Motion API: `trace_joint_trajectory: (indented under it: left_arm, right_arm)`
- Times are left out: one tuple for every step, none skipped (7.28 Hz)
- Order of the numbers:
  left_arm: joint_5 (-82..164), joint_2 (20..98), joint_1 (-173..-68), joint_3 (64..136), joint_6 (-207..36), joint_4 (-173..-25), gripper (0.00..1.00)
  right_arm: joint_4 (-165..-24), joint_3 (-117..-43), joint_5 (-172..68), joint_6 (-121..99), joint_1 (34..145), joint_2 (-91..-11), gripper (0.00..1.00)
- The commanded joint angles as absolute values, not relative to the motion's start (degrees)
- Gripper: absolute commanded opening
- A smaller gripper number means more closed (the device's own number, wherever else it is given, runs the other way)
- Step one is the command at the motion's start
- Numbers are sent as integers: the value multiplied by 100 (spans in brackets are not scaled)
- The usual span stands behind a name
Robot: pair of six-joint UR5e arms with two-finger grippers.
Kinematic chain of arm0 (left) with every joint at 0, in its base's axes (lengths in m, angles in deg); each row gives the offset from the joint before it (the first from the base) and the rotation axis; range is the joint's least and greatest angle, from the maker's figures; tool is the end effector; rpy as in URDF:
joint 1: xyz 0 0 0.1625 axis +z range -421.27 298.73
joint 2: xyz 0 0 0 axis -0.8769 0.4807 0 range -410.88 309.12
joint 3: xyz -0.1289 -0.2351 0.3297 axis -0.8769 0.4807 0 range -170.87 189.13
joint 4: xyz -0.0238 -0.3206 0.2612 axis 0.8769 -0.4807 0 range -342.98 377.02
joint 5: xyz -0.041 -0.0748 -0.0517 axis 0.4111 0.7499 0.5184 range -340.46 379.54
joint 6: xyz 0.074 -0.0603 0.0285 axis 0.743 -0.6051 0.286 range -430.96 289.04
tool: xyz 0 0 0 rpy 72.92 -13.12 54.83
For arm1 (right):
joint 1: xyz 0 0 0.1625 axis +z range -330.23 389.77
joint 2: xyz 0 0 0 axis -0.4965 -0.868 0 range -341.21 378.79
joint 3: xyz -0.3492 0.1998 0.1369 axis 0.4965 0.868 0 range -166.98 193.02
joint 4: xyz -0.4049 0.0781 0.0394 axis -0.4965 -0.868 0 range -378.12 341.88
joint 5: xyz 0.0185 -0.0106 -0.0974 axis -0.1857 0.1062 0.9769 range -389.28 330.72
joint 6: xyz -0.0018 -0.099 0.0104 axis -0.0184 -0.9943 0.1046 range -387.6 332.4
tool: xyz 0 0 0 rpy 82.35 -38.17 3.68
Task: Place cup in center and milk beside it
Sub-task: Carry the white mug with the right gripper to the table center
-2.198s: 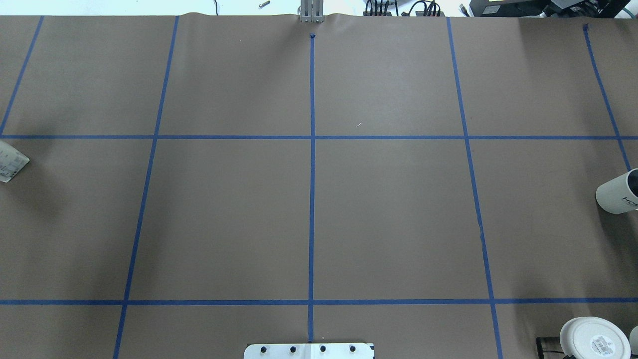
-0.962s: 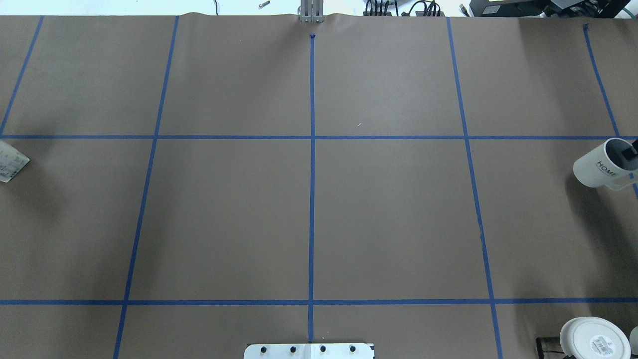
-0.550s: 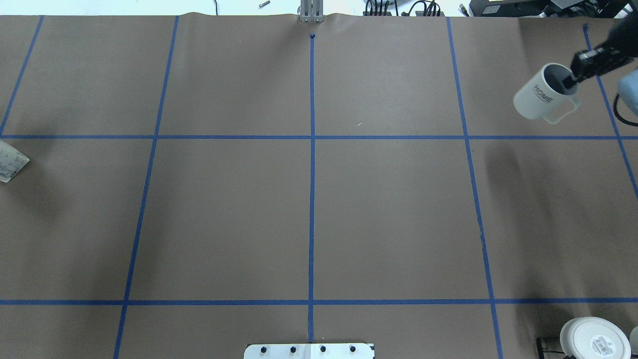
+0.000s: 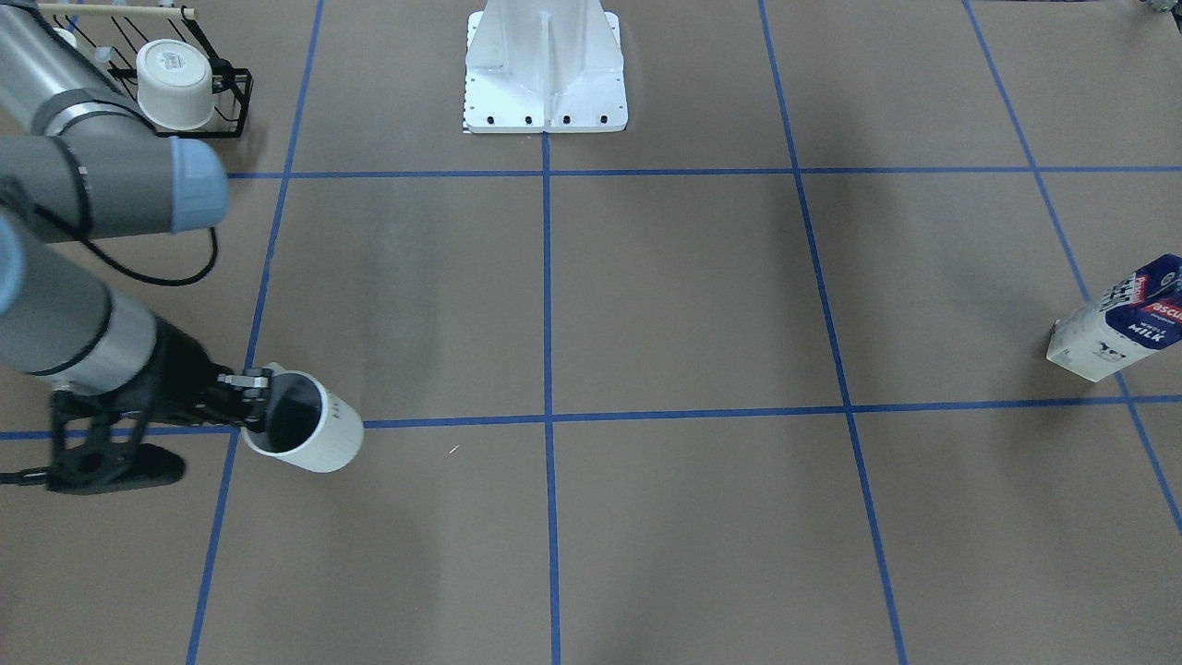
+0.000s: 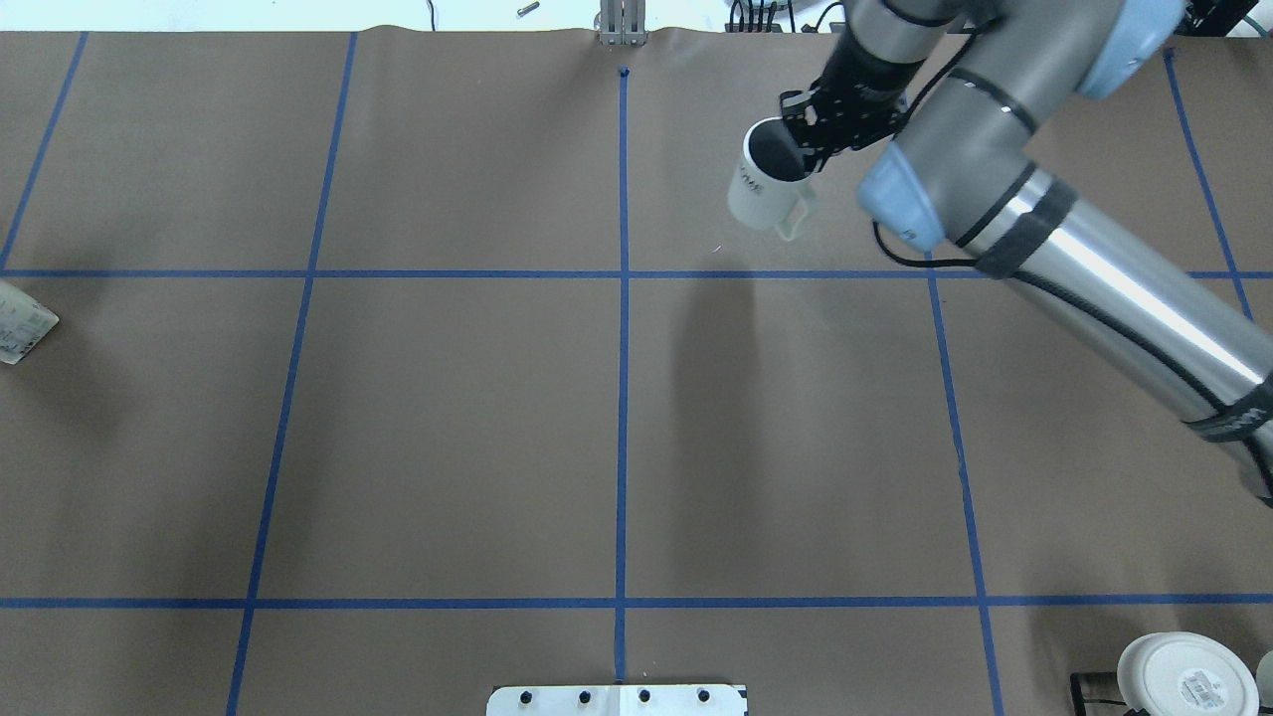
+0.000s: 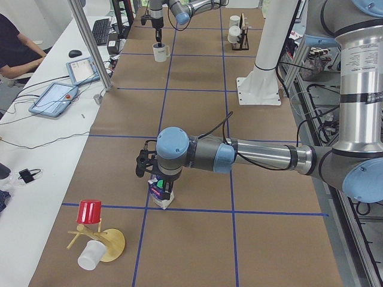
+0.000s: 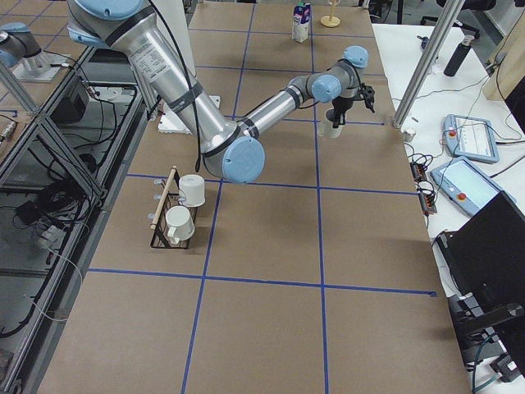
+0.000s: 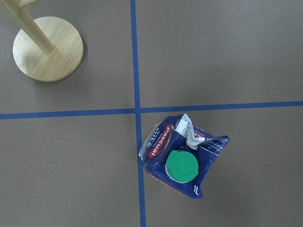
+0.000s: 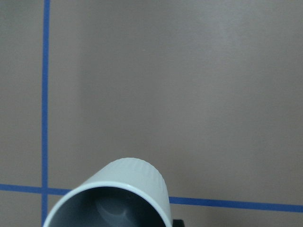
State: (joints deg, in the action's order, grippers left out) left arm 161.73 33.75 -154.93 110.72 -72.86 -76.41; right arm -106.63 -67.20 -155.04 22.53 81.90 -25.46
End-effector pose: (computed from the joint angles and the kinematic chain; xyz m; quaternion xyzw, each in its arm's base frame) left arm -0.0837 -0.4543 0.5865 0.0823 0.4371 -0.0065 0.8956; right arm -0.4012 -0.6382 0.2321 0.0178 -0.4215 -0.0018 0.9067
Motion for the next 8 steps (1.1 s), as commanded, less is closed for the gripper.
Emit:
trace_joint_trajectory:
  left_arm:
    - [16210, 3376, -15487, 11047, -7289, -7640, 99]
    - [16210, 3376, -15487, 11012, -7289, -7640, 99]
    - [16210, 3411, -15496, 10942, -7280, -7640, 99]
    - [16210, 3420, -15496, 10932, -7280, -7640, 99]
    - [16210, 3428, -15496, 10941, -7289, -7640, 99]
    - [16210, 3437, -15496, 10941, -7289, -7640, 99]
    - [16210, 3446, -15496, 10932, -7298, -7640, 99]
    - [16210, 3455, -15496, 10923, -7298, -7640, 99]
  right_arm:
    - [-10095, -6205, -14821, 2993, 7409, -2173, 0]
    - [-10100, -6204, -14828, 3188, 7294, -2051, 0]
    - [-10100, -6212, -14820, 3198, 7136, -2032, 0]
    - [-10100, -6212, -14811, 3190, 7082, -2032, 0]
    - [-10091, -6212, -14776, 3181, 7012, -2041, 0]
    - [-10091, -6212, -14758, 3190, 6977, -2050, 0]
    - [-10091, -6212, -14767, 3129, 6976, -2067, 3]
    - [-10091, -6238, -14767, 3102, 6985, -2085, 46]
